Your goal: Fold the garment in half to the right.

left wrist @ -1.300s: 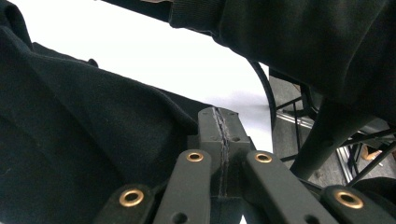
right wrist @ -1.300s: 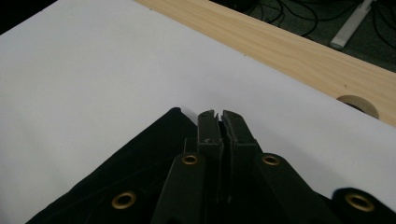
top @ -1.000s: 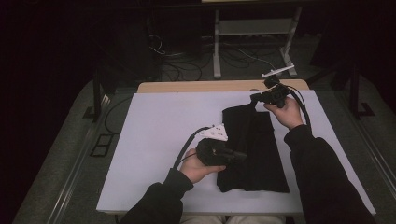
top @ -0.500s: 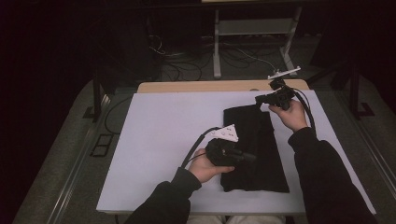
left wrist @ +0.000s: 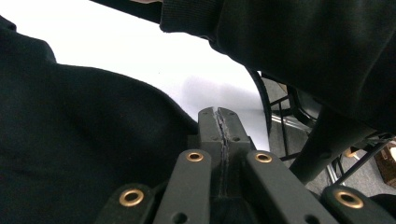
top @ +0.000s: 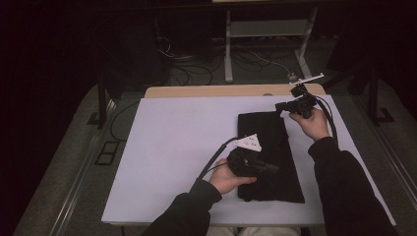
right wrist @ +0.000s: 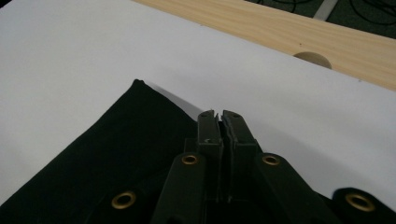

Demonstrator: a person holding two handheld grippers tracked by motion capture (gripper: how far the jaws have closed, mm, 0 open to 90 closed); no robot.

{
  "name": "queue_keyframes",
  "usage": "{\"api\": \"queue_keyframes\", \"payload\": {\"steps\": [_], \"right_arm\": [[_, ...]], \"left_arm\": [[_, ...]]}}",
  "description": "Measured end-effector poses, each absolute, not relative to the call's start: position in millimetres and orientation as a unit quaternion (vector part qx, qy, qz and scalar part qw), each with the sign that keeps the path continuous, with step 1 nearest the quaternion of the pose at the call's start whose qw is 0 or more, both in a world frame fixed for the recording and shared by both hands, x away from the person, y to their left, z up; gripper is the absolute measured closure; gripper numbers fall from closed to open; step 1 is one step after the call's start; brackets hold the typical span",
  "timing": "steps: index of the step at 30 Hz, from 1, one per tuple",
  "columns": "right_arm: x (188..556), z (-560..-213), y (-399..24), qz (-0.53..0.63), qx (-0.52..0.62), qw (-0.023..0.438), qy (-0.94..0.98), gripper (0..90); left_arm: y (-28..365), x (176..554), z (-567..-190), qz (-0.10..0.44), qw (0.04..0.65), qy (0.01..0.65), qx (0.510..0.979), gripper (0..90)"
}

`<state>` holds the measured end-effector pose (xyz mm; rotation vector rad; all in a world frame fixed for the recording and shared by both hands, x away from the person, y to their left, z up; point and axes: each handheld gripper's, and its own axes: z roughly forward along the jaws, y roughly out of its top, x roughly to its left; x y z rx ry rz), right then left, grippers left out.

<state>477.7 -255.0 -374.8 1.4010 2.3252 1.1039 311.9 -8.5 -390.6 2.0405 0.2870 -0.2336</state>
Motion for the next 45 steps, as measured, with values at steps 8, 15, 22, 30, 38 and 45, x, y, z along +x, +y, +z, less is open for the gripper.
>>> {"api": "queue_keyframes", "payload": {"steps": [8,15,22,30,38,45], "right_arm": [[481.6,-390.2,-265.5,0.377,0.493,0.095,0.778,85.1],[487.1,-408.9,-267.8,0.371,0.519,0.069,0.767,84.4],[483.2,-409.5,-278.5,0.375,0.533,0.059,0.756,77.7],[471.3,-399.8,-289.0,0.377,0.536,0.080,0.752,43.7],[447.9,-387.2,-302.3,0.397,0.524,0.094,0.748,25.4],[426.3,-389.0,-322.8,0.406,0.531,0.094,0.738,17.5]], "left_arm": [[-21.7,316.0,-400.8,-0.106,0.508,0.128,0.845,88.5],[-35.3,318.1,-409.5,-0.112,0.504,0.135,0.846,88.6],[-47.9,317.5,-415.1,-0.118,0.498,0.134,0.849,88.5],[-66.2,309.7,-415.2,-0.098,0.475,0.114,0.867,88.6],[-86.0,308.9,-414.1,-0.091,0.450,0.098,0.883,88.6],[-103.1,311.9,-415.7,-0.090,0.419,0.093,0.899,88.7]]}}
